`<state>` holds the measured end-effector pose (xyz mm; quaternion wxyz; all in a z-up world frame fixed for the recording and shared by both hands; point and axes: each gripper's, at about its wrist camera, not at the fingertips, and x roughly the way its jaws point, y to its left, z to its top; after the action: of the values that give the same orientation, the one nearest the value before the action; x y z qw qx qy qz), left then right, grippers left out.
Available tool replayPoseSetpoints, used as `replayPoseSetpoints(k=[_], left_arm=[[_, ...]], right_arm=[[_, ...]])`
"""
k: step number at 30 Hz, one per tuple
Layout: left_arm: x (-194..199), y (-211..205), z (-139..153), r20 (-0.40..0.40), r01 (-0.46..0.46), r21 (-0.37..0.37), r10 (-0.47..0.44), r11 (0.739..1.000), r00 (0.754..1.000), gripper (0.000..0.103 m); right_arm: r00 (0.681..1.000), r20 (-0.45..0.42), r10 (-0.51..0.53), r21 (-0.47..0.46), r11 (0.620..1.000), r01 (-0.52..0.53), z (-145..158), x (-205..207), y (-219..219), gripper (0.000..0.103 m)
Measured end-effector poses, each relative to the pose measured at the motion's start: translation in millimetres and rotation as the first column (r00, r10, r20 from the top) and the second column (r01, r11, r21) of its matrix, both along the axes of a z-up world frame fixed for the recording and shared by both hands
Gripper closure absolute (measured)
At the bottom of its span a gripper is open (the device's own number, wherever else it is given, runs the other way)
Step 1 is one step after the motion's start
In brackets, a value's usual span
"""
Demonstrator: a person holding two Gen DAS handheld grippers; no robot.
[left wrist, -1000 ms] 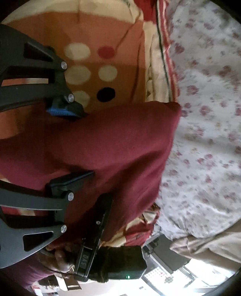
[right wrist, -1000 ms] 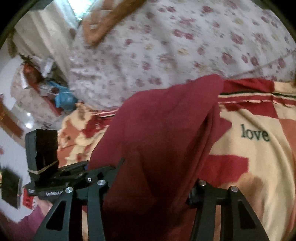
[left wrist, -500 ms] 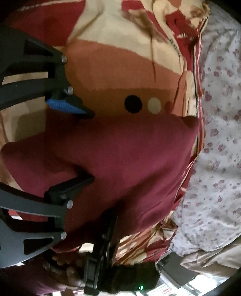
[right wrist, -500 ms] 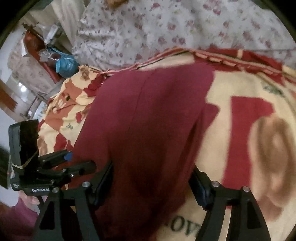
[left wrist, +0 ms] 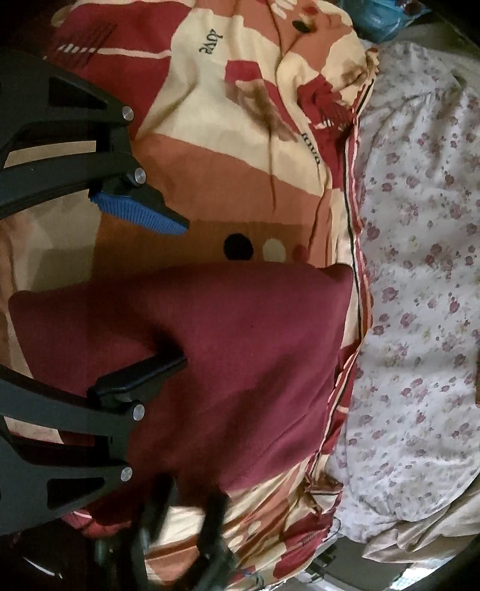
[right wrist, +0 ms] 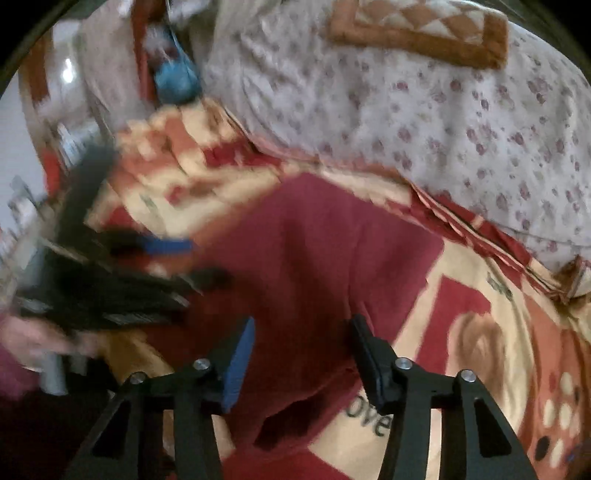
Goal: Fold small clothes
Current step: 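Release and withdraw both tools from the folded sweatshirt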
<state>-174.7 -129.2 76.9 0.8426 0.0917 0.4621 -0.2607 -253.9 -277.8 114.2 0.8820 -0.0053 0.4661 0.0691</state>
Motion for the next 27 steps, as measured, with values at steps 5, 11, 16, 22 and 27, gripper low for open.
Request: replayPoseSetpoints(k=[5, 11, 16, 22, 27], left_arm=[[-8, 0, 7, 0.05, -0.022, 0.026, 0.021, 0.999, 0.999, 0.036], [-15, 7, 21, 0.11, -0.043, 0.011, 0.041, 0.999, 0.993, 0.036], [-18, 11, 29, 0.118, -0.06, -0.012, 0.061, 0.998, 0.991, 0.036], [-27, 16, 38, 0.143, -0.075, -0.021, 0.077, 0.997, 0.987, 0.036], [-29, 20, 41, 0.151, -0.089, -0.035, 0.093, 0.995, 0.984, 0.036]], right_arm=[[0.997, -0.036, -0.063, -0.011, 0.998, 0.063, -25, 0, -9, 0.052], [0.992, 0.004, -0.123, 0.064, 0.99, 0.122, 6, -14, -13, 0.052], [0.97, 0.036, -0.241, 0.095, 0.967, 0.237, 22, -20, -12, 0.038], [0.943, 0.029, -0.332, 0.104, 0.939, 0.327, 17, -20, -8, 0.025], [0.935, 0.034, -0.354, 0.109, 0.931, 0.349, 17, -21, -3, 0.019]])
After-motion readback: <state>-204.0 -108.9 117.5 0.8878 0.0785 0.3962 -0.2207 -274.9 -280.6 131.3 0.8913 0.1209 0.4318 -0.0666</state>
